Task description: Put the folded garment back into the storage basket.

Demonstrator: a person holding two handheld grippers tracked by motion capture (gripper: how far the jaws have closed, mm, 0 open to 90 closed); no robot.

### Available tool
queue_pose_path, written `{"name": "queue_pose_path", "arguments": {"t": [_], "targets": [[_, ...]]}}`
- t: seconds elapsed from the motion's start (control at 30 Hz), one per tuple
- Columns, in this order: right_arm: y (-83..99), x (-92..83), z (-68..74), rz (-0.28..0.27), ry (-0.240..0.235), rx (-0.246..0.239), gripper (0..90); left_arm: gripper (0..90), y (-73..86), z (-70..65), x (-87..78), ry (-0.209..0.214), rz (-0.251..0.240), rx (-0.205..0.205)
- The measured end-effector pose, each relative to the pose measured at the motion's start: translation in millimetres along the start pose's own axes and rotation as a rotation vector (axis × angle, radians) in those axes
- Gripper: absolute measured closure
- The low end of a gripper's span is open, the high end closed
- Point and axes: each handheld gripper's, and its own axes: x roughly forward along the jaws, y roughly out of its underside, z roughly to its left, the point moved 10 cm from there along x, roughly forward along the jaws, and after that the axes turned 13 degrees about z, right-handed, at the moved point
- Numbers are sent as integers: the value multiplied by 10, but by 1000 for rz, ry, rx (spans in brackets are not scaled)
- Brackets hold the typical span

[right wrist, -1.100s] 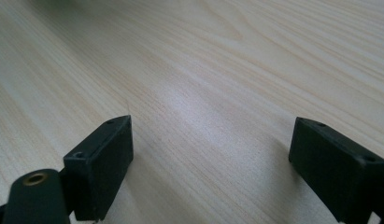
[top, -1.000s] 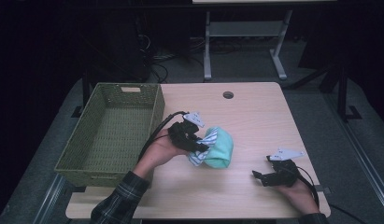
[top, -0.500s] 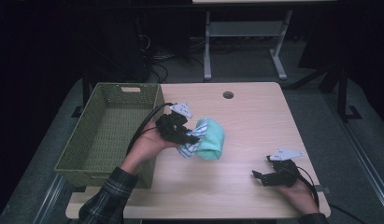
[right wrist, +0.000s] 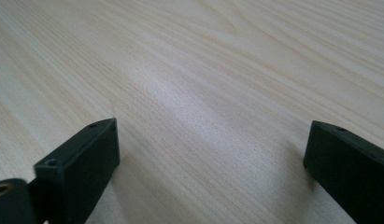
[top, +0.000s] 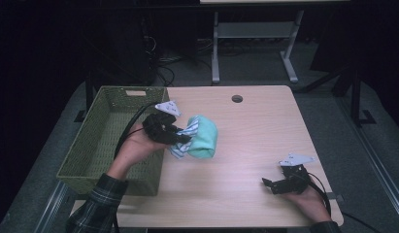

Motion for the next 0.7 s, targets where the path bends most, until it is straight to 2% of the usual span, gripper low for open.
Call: {"name": "queue_pose_path", "arguments": {"t": [0.07,0.27,0.4,0.63,0.7], "targets": [[1,2,2,2,-1,2,27,731,32,31,-46,-7,-6,-18],[0,4,3,3,-2,6,18,731,121,114,-175,-32,-5,-31],[0,8,-5,6,1,6,9,731,213,213,-313,-60,-14,-59],[0,8,-5,6,1,6,9,731,337,338,-464,-93,-28,-99],[0,8,-5,6,1,6,9,731,405,390,-510,-108,-29,-126]]}}
